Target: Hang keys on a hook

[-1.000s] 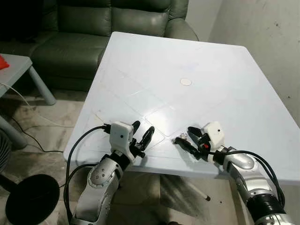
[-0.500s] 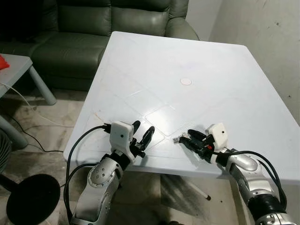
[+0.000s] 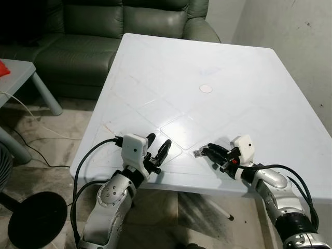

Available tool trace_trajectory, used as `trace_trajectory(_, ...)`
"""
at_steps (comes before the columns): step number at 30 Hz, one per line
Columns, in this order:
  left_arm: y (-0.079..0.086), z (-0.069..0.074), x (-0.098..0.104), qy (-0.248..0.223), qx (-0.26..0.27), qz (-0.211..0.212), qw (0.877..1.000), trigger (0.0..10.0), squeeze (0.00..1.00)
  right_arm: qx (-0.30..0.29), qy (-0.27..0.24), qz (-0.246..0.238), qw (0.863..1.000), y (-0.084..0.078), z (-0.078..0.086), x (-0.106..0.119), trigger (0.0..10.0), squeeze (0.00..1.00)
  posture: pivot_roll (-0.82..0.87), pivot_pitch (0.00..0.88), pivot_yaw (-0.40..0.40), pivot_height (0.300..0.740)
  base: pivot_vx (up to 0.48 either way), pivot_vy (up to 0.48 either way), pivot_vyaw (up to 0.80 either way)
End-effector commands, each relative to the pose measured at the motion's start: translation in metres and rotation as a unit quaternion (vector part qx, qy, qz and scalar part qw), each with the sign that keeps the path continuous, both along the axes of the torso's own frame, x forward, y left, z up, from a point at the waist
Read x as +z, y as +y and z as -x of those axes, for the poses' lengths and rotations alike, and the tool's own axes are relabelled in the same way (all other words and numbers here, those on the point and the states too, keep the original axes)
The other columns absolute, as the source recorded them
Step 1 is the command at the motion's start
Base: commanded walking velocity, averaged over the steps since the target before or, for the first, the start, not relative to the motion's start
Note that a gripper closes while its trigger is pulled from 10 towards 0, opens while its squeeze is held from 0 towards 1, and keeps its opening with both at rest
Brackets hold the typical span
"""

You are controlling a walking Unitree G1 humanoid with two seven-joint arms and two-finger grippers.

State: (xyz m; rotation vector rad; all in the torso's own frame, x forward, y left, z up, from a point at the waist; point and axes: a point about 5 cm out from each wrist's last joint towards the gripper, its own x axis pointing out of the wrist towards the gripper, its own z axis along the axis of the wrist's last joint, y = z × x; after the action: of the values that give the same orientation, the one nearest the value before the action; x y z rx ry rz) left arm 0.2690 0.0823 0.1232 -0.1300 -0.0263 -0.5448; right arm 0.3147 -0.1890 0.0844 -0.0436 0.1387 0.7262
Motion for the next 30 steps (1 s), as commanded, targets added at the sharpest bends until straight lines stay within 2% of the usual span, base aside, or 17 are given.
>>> trace_trajectory(1, 0.000, 0.000, 0.005, -0.009, 0.001, -0.005, 1.000, 10.0, 0.00, -0.005, 0.014, 0.004, 1.000, -0.005, 0.001, -0.004, 10.0, 0.00, -0.09, 0.149, -0.067, 0.724, 0.000, 0.000, 0.00)
trace_trajectory(8, -0.001, 0.000, 0.005, -0.009, 0.001, -0.004, 1.000, 10.0, 0.00, -0.005, 0.014, 0.000, 1.000, -0.006, 0.000, -0.004, 10.0, 0.00, -0.09, 0.146, -0.068, 0.724, 0.000, 0.000, 0.00)
trace_trajectory(9, -0.001, 0.000, 0.005, -0.009, 0.001, -0.004, 1.000, 10.0, 0.00, -0.005, 0.014, -0.001, 1.000, -0.006, 0.000, -0.004, 3.6, 0.00, -0.09, 0.148, -0.067, 0.724, 0.000, 0.000, 0.00)
trace_trajectory(10, -0.001, 0.000, 0.005, -0.009, 0.001, -0.004, 1.000, 10.0, 0.00, -0.005, 0.014, -0.001, 1.000, -0.006, 0.000, -0.004, 3.6, 0.00, -0.09, 0.148, -0.067, 0.724, 0.000, 0.000, 0.00)
trace_trajectory(11, -0.001, 0.000, 0.005, -0.009, 0.002, -0.004, 1.000, 10.0, 0.00, -0.007, 0.014, -0.001, 1.000, -0.007, 0.000, -0.003, 1.8, 0.00, -0.09, 0.148, -0.068, 0.724, 0.000, 0.000, 0.00)
trace_trajectory(12, -0.001, 0.000, 0.005, -0.009, 0.002, -0.005, 1.000, 10.0, 0.00, -0.007, 0.013, -0.001, 1.000, -0.007, 0.000, -0.003, 1.8, 0.00, -0.09, 0.148, -0.068, 0.724, 0.000, 0.000, 0.00)
trace_trajectory(13, -0.001, -0.001, 0.005, -0.009, 0.002, -0.004, 1.000, 10.0, 0.00, -0.007, 0.014, -0.004, 1.000, -0.008, 0.000, -0.003, 0.0, 0.00, -0.09, 0.148, -0.068, 0.724, 0.000, 0.000, 0.00)
trace_trajectory(22, -0.001, -0.001, 0.006, -0.011, 0.004, -0.003, 1.000, 10.0, 0.00, -0.009, 0.022, -0.021, 0.999, -0.010, -0.001, -0.002, 0.0, 0.00, -0.09, 0.145, -0.071, 0.724, 0.000, 0.000, 0.00)
trace_trajectory(24, -0.001, -0.001, 0.006, -0.012, 0.004, -0.003, 1.000, 10.0, 0.00, -0.023, 0.033, -0.061, 0.997, -0.012, -0.003, 0.001, 0.0, 0.00, -0.09, 0.146, -0.072, 0.724, 0.000, 0.000, 0.00)
trace_trajectory(25, -0.001, -0.001, 0.006, -0.012, 0.004, -0.003, 1.000, 10.0, 0.00, -0.023, 0.033, -0.061, 0.997, -0.012, -0.003, 0.001, 0.0, 0.00, -0.09, 0.146, -0.072, 0.724, 0.000, 0.000, 0.00)
trace_trajectory(28, -0.001, -0.001, 0.006, -0.012, 0.005, -0.003, 1.000, 10.0, 0.00, -0.041, 0.038, -0.109, 0.992, -0.014, -0.007, 0.006, 0.0, 0.00, -0.09, 0.146, -0.072, 0.724, 0.000, 0.000, 0.00)
trace_trajectory(30, -0.001, -0.002, 0.007, -0.012, 0.006, -0.003, 1.000, 10.0, 0.00, -0.057, 0.043, -0.167, 0.983, -0.014, -0.010, 0.012, 0.0, 0.00, -0.09, 0.142, -0.072, 0.724, 0.000, 0.000, 0.00)
